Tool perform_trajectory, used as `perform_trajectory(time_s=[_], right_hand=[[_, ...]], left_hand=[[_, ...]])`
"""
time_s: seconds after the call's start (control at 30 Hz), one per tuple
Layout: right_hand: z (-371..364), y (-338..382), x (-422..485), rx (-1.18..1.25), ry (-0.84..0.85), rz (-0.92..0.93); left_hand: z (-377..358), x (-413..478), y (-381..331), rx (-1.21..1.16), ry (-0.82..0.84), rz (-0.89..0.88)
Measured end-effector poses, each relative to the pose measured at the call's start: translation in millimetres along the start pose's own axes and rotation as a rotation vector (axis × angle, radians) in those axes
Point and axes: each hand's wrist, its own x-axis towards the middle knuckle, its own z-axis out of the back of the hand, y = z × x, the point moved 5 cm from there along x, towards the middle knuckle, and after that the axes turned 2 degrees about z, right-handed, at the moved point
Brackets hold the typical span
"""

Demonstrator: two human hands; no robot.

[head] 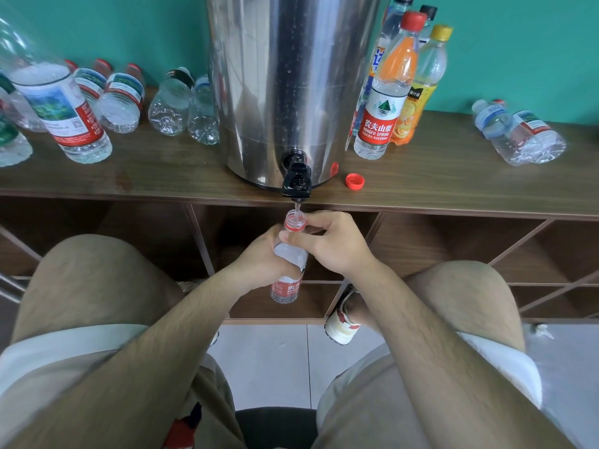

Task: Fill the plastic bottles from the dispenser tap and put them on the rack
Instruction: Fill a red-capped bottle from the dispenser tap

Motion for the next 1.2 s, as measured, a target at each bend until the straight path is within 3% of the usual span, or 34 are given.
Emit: perform_trajectory(time_s=[1.2], right_hand=[[-1.2,-3.2,1.0,0.013,0.019,0.026]], left_hand=[[-1.1,1.7,3.6,-0.003,0.008,-0.007]])
